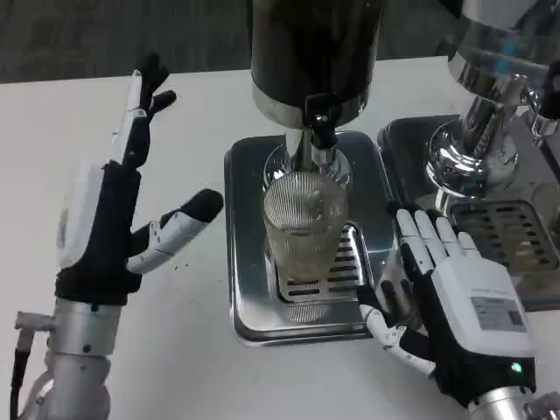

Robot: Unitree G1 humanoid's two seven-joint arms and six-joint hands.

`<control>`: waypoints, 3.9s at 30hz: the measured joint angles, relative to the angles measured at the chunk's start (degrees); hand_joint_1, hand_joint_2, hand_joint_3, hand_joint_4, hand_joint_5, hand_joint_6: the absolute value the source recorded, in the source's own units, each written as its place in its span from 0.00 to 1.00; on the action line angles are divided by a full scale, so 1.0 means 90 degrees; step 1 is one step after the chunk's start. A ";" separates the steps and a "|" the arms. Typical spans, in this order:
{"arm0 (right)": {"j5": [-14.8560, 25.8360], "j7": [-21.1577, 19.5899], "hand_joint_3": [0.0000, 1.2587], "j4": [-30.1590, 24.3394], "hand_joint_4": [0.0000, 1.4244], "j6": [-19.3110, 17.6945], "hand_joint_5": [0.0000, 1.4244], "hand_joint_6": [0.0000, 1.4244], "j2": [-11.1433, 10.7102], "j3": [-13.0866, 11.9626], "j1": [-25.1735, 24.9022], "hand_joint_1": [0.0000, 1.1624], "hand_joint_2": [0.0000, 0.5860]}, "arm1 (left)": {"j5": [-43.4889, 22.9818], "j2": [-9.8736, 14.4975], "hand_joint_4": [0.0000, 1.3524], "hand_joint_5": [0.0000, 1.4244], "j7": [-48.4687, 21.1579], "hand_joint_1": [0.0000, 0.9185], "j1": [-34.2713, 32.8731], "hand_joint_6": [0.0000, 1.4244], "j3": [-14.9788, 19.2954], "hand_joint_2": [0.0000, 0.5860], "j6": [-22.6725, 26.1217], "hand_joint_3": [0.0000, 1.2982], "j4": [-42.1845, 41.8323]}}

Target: Grasp the cup under the faucet to collect the drink, then remove the cup.

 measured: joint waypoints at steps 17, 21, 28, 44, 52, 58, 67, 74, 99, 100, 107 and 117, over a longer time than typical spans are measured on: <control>0.0103 -0.0008 0.00 0.0127 0.00 0.0000 0.00 0.03 0.0075 0.0035 -0.0047 0.23 0.70 | -0.3207 -0.0258 0.00 0.09 -0.4730 0.00 -0.0357 0.08 0.0252 0.16 0.0549 0.00 -0.0818; 0.0103 -0.0036 0.00 0.0125 0.00 0.0000 0.00 0.03 0.0131 0.0038 -0.0037 0.22 0.70 | -0.3194 -0.0528 0.00 0.09 -0.5099 0.00 -0.0574 0.08 0.0403 0.16 0.0672 0.00 -0.0796; 0.0101 -0.0104 0.00 0.0117 0.00 0.0009 0.00 0.03 0.0215 0.0035 0.0012 0.22 0.70 | -0.3153 -0.0825 0.00 0.10 -0.5436 0.00 -0.0820 0.07 0.0508 0.18 0.0753 0.00 -0.0613; 0.0127 -0.0136 0.01 0.0107 0.00 0.0061 0.00 0.04 0.0242 -0.0046 0.0063 0.21 0.69 | -0.2730 -0.1284 0.05 0.19 -0.5800 0.00 -0.1129 0.17 0.0631 0.20 0.0448 0.08 -0.0120; 0.0149 -0.0136 0.01 0.0113 0.00 0.0061 0.00 0.04 0.0241 -0.0057 0.0049 0.21 0.69 | -0.2384 -0.1195 0.10 0.23 -0.5777 0.00 -0.1101 0.19 0.0636 0.20 0.0219 0.13 -0.0196; 0.0174 -0.0136 0.01 0.0143 0.00 0.0061 0.00 0.04 0.0244 -0.0057 0.0007 0.21 0.70 | -0.2172 -0.1094 0.12 0.23 -0.5740 0.00 -0.1100 0.20 0.0640 0.20 0.0043 0.14 -0.0196; 0.0185 -0.0136 0.01 0.0180 0.00 0.0061 0.00 0.04 0.0258 -0.0058 -0.0026 0.21 0.70 | -0.0892 -0.0747 0.12 0.23 -0.4946 0.00 -0.1102 0.21 0.0637 0.20 -0.0543 0.16 -0.0263; 0.0255 -0.0138 0.01 0.0243 0.00 0.0060 0.00 0.05 0.0271 -0.0058 -0.0082 0.21 0.70 | -0.0585 -0.0618 0.12 0.23 -0.4581 0.00 -0.1101 0.21 0.0503 0.21 -0.0638 0.16 -0.0275; 0.2672 0.0307 0.00 0.1070 0.00 -0.1424 0.00 0.11 0.0342 -0.0625 -0.0686 0.43 0.45 | 0.0555 -0.0242 0.12 0.23 -0.3457 0.00 -0.1046 0.20 0.0135 0.23 -0.0649 0.18 -0.0672; 0.2863 0.0409 0.00 0.1186 0.00 -0.1507 0.00 0.11 0.0362 -0.0688 -0.0770 0.45 0.43 | 0.0555 -0.0236 0.12 0.23 -0.3443 0.00 -0.1046 0.20 0.0133 0.23 -0.0645 0.18 -0.0672; 0.3564 0.1012 0.00 0.1754 0.00 -0.1990 0.00 0.10 0.0388 -0.0857 -0.1278 0.48 0.40 | 0.0554 -0.0224 0.12 0.23 -0.3356 0.00 -0.1044 0.20 0.0109 0.23 -0.0637 0.19 -0.0673; 0.3879 0.1750 0.00 0.2424 0.00 -0.2188 0.00 0.07 0.0426 -0.0894 -0.1721 0.55 0.36 | 0.0537 -0.0208 0.12 0.23 -0.3325 0.00 -0.1023 0.20 0.0142 0.24 -0.0625 0.20 -0.0683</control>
